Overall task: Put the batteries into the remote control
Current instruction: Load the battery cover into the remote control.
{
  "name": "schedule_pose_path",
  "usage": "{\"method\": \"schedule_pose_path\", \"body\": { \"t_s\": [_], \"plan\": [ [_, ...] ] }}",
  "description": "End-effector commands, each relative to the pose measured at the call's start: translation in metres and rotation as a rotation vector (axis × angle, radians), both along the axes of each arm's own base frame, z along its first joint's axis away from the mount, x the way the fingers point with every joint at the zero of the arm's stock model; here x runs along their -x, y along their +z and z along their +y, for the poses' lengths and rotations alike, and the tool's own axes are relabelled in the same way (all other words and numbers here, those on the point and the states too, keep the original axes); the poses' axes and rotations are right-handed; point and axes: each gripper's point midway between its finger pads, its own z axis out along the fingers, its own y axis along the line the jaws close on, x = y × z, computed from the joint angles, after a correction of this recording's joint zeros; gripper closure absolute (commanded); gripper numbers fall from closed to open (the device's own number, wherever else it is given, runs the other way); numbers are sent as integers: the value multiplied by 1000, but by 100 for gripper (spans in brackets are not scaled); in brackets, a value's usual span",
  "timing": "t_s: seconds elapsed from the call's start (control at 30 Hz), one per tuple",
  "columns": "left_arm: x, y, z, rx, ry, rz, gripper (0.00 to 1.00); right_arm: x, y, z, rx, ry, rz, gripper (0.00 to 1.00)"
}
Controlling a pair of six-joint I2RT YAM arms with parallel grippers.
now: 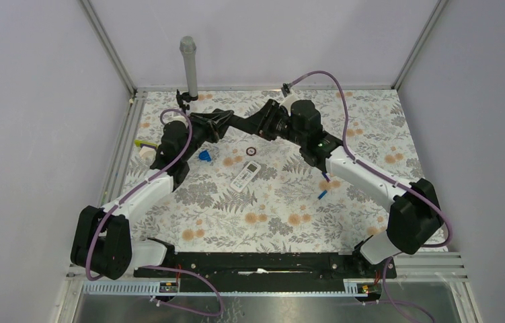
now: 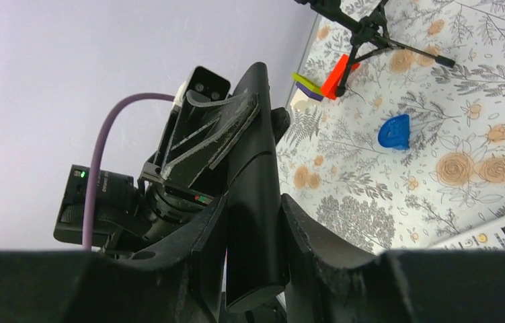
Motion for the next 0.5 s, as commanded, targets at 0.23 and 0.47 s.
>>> {"method": "schedule_pose_path", "body": {
  "t_s": [0.23,0.47],
  "plan": [
    [34,114,-6,242,-69,-254,100,-17,-37,12,0,-49,49,82],
    [47,128,-15,234,-126,-298,100,-18,-40,21,-33,-15,63,85]
  ]
}}
